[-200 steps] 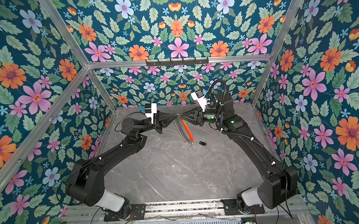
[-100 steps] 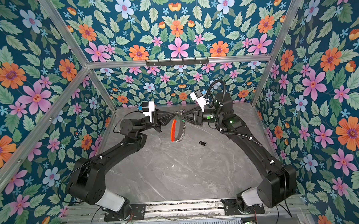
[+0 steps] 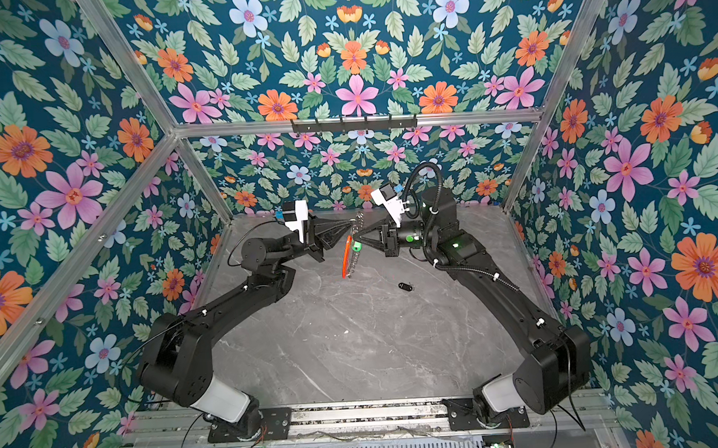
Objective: Put the keys on the keyring
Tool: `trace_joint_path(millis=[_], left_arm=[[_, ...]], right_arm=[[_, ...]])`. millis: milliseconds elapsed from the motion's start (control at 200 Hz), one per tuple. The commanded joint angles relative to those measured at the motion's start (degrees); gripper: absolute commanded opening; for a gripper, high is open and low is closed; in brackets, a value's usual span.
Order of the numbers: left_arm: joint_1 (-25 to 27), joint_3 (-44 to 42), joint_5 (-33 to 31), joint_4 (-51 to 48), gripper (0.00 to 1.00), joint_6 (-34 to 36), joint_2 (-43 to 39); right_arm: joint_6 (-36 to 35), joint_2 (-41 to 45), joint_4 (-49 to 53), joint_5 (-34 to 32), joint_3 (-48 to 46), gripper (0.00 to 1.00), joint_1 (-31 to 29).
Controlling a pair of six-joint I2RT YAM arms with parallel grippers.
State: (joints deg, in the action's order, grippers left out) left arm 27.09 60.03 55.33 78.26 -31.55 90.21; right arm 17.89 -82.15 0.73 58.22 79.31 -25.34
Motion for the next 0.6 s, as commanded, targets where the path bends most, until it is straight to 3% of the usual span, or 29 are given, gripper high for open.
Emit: trace_joint_path(millis=[0,315,415,595], left_arm=[[-0.1,0.1,-2.9,3.6,0.00,-0.9,0.5],[-0.1,-0.3,-2.8,7.3,0.00,-3.6,1.7],[-0.1,-0.3,-2.8,7.2,0.00,-3.4,1.5],[-0.1,-0.4,-2.6,7.3,0.00,-3.9,1.4]], right_arm=[[-2.2,-0.7,1.5,-0.5,0.9,0.00,-0.9],[-4.5,-2.4,5.4,-2.6,3.5,0.00,-2.0],[-6.8,-0.8,8.0,-6.0,3.2,0.14,-1.8],[-9.7,3.8,11.2,-9.9,2.0,0.30,0.2]])
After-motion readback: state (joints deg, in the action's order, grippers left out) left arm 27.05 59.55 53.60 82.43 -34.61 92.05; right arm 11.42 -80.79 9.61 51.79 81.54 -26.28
